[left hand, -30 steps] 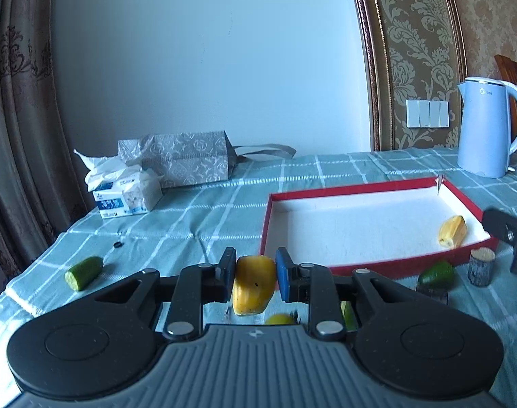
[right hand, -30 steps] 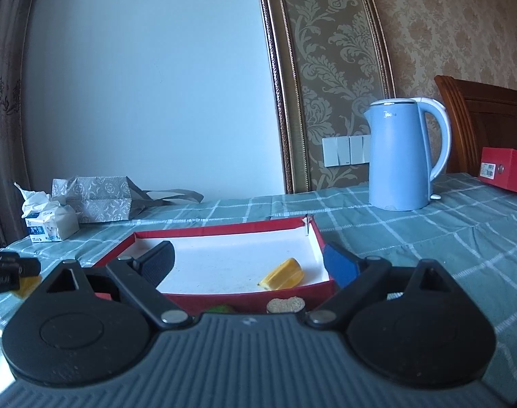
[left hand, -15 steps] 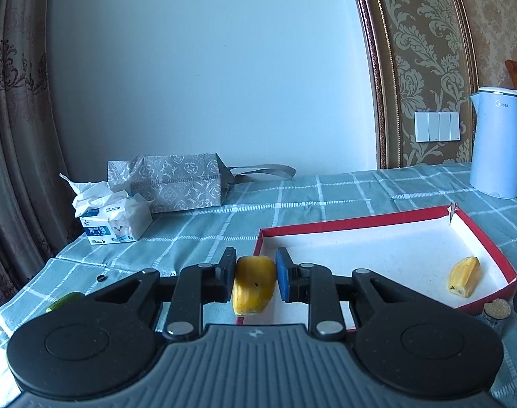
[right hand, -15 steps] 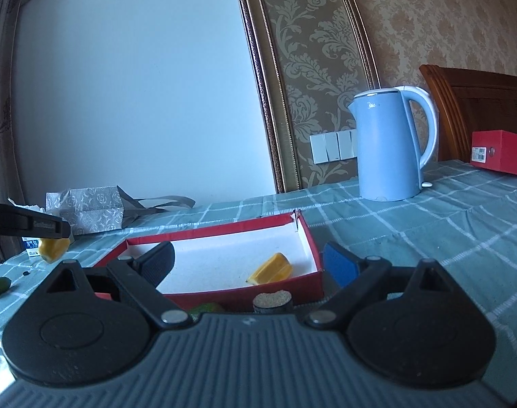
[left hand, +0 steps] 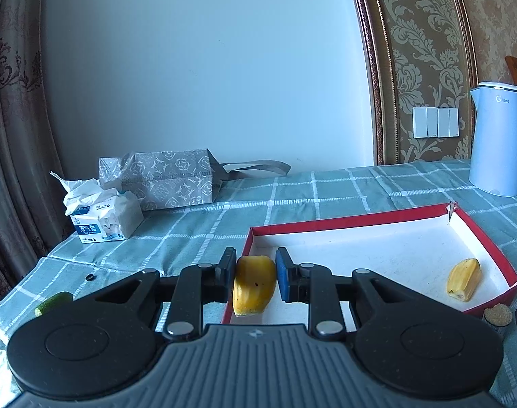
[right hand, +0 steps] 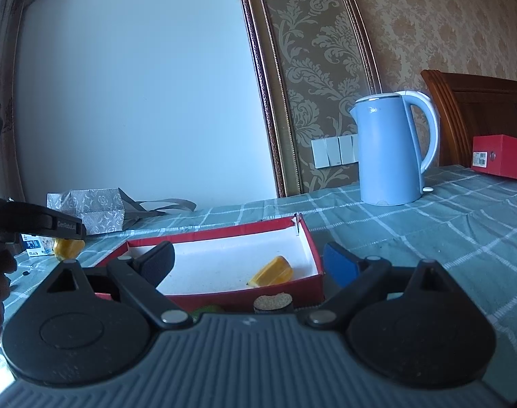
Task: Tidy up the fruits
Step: 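Release the yellow pepper in the tray with left tool while right tool nears the log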
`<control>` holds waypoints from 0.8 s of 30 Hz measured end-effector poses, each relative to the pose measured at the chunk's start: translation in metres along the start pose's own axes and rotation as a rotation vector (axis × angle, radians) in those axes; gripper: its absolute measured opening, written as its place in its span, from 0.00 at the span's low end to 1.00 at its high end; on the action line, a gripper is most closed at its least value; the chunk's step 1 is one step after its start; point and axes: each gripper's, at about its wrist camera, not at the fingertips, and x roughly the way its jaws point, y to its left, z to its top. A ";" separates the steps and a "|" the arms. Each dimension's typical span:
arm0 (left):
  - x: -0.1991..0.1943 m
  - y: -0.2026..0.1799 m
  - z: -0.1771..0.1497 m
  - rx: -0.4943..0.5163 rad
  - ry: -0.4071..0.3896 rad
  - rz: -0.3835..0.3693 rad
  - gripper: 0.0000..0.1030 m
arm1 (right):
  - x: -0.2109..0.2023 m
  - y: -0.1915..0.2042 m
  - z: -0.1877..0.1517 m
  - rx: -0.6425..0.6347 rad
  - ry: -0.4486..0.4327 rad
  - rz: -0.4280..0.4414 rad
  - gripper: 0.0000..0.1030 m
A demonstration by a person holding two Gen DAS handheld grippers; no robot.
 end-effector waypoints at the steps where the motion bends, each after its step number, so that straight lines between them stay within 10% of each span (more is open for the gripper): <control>1: 0.002 -0.001 0.000 0.000 0.003 -0.002 0.24 | 0.000 0.000 0.000 -0.005 -0.001 -0.001 0.91; 24: 0.032 -0.007 -0.003 -0.007 0.036 -0.023 0.24 | 0.000 0.004 -0.004 -0.039 0.005 0.000 0.91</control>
